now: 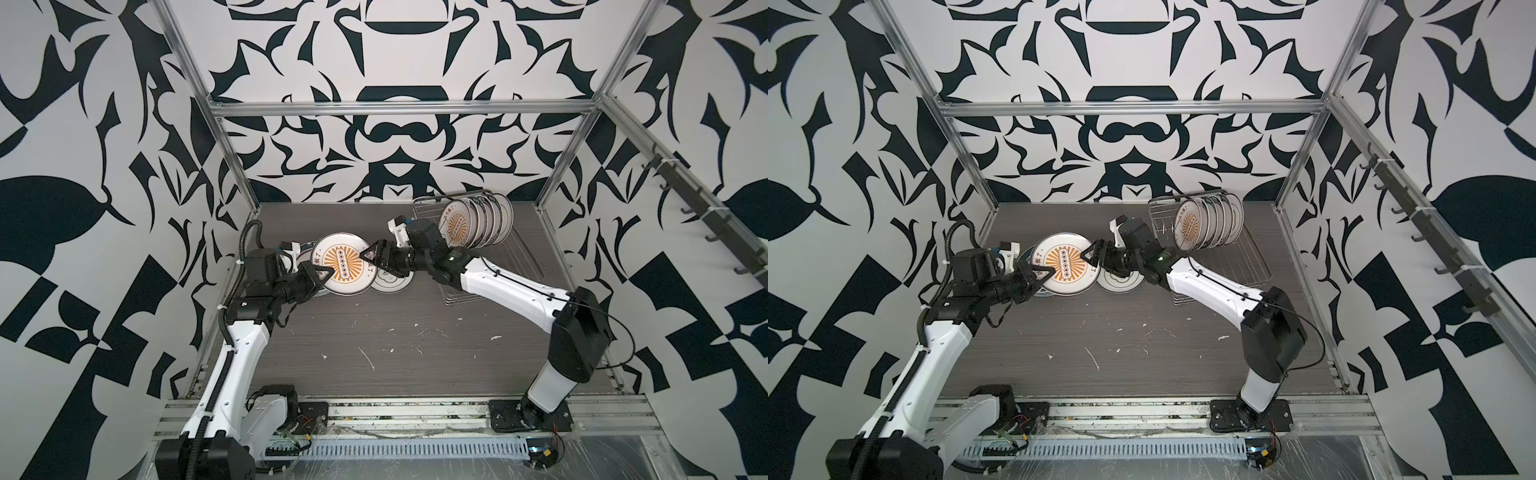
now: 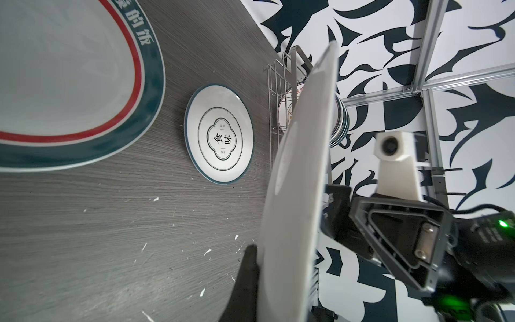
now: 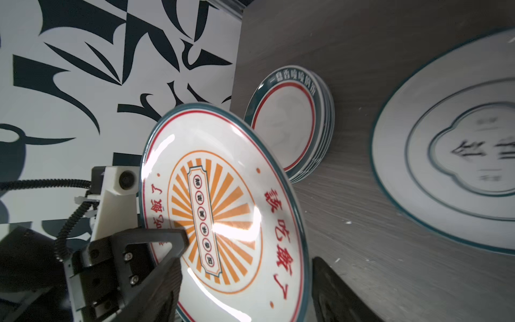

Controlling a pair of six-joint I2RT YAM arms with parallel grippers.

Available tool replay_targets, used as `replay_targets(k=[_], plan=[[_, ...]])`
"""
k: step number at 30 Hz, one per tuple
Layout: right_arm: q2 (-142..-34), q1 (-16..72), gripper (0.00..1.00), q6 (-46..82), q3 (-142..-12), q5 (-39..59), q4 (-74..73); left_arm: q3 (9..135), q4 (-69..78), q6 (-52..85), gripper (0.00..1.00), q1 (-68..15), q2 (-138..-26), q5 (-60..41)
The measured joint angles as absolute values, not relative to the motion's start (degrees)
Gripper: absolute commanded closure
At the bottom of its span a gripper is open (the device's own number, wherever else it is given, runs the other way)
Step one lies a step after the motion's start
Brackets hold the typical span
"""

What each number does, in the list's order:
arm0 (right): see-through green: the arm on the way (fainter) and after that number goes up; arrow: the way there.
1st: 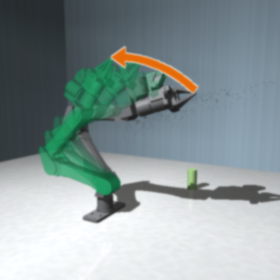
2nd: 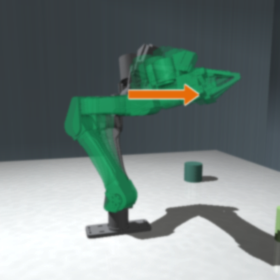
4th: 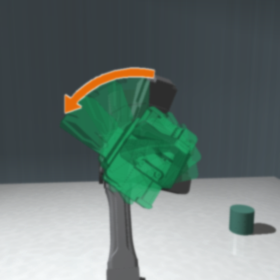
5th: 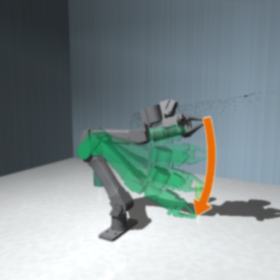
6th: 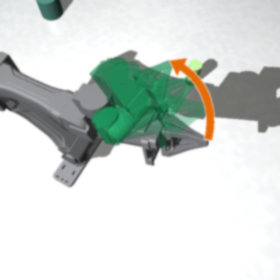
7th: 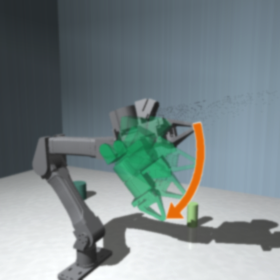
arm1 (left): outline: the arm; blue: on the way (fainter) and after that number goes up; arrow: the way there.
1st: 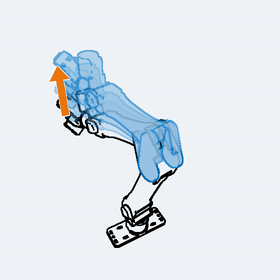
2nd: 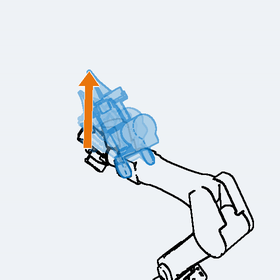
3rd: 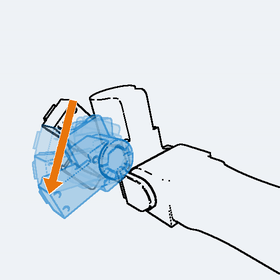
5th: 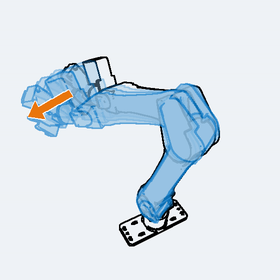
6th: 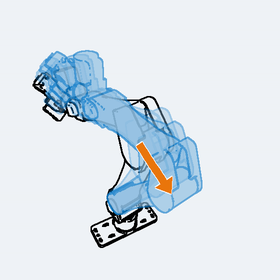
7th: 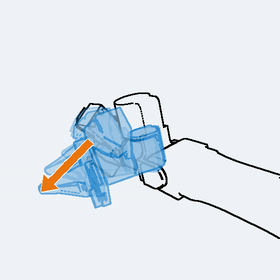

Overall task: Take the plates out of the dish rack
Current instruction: 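Carry the sunburst plate to the left gripper while it grasps the rim, then move the sunburst plate beside the white plate with left gripper while right withdraws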

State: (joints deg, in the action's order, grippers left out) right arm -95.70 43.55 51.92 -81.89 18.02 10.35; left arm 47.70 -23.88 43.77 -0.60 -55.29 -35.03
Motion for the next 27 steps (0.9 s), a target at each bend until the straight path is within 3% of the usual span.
replay_targets(k=[11,14,27], plan=[[-85.4,39.9,0.07,38.6,-84.1,1.8,27.2,58.2,-36.2,38.9,1.0,-0.3,-51.8,-20.7],[-82.6,38.5,0.01,36.6,-81.5,-1.4,29.3,56.0,-34.7,39.2,1.0,-0.3,-54.5,-20.4],[-74.2,31.0,0.0,33.1,-73.5,-3.3,33.1,50.0,-21.7,43.5,1.0,-2.0,-68.8,-24.4]])
